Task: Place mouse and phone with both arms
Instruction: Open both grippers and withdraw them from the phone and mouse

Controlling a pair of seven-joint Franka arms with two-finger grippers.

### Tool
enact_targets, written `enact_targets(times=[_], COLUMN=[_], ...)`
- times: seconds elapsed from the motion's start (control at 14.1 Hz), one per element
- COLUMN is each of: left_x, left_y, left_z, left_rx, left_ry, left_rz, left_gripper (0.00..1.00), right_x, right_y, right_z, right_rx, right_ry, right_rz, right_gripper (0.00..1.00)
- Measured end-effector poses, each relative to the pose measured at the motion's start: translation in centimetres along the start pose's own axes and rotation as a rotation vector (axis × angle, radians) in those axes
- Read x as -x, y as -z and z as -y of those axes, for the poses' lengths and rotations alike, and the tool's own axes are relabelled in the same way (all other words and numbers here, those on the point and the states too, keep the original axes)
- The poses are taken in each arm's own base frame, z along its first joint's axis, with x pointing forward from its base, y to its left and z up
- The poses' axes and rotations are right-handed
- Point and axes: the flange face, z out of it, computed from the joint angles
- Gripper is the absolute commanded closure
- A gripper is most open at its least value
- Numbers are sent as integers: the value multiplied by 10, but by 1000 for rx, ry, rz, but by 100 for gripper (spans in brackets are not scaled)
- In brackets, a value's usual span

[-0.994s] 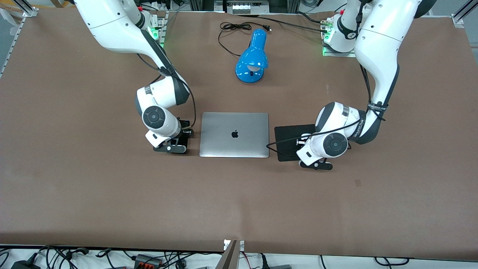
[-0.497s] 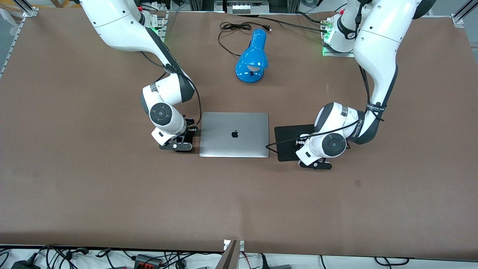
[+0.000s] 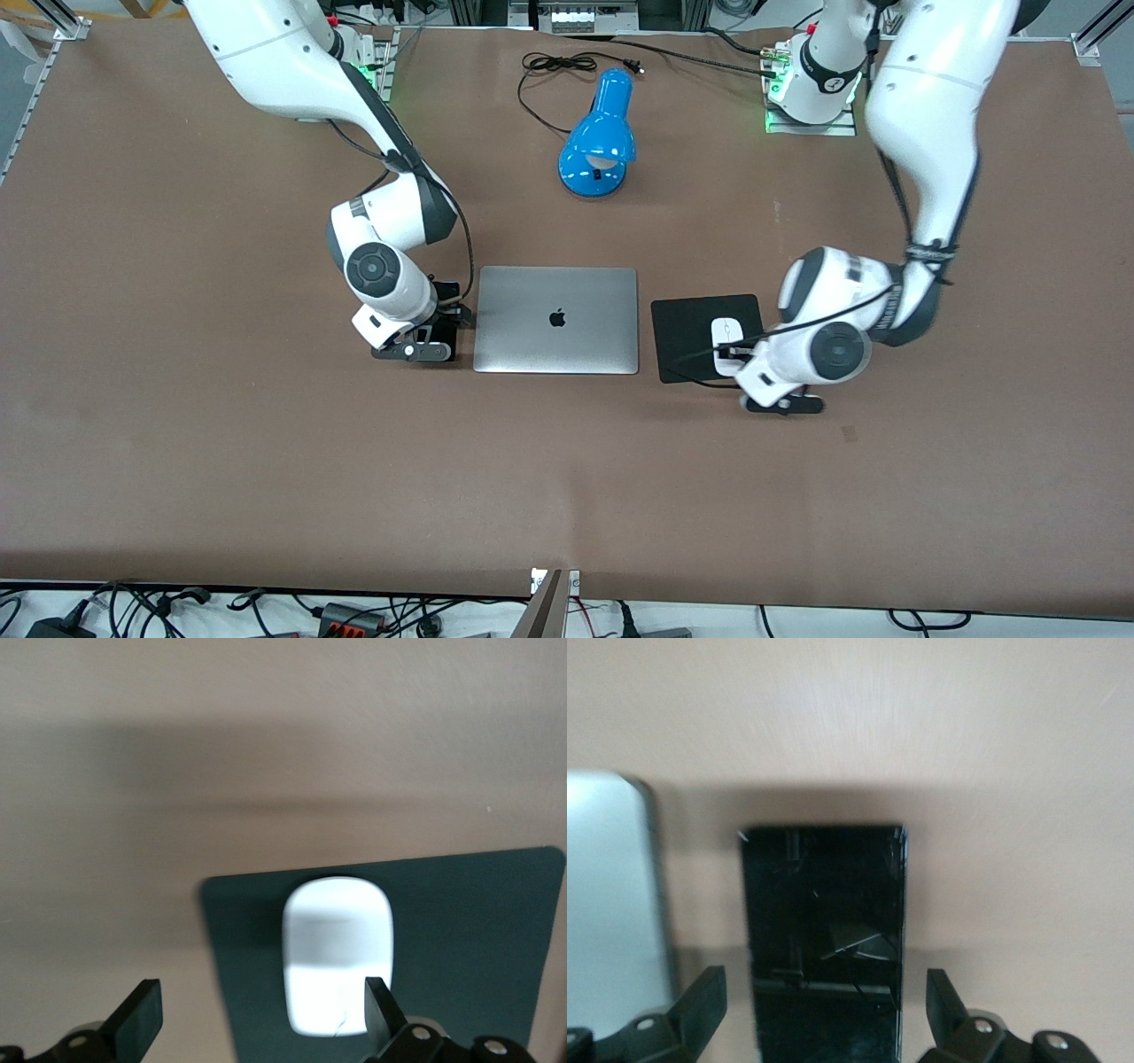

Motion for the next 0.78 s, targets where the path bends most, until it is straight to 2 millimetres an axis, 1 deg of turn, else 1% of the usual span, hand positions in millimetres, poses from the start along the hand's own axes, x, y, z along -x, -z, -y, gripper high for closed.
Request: enact_targets(times=[0.07,0.14,0.21,0.35,0.5,0.57,0.64,0.71,0.78], left_x=[1,3,8,28,55,68,78,83,86], left_y=[26,56,91,165,230,256,274,288,298], left_z=[15,31,47,71,88,95,98,99,100], left_rx=[4,9,12,11,10,8,7,8,10], left_ry=[20,38,46,54,72,78,78,67,52], left_rz=[-8,-21,-33,-37,-36,-29,-27,-31,-42], left_gripper=[0,0,0,0,0,0,0,0,0], right_x=[-7,-14,-20,-28,-35,-38,-41,-45,-49], right_y=[28,62,98,172,238,264,282,294,302], right_z=[-3,-9,-16,-33,-50,-57,-66,-77,-92], right_rx=[-8,-12,-14,-7,21,36,46,50,54], right_ry=[-8,-19,-30,-55,-42,-28,-29,-45,-64], right_rz=[-28,-51,-69,-78,-89,-101,-111,-118,-123], right_gripper=[0,0,0,0,0,0,0,0,0])
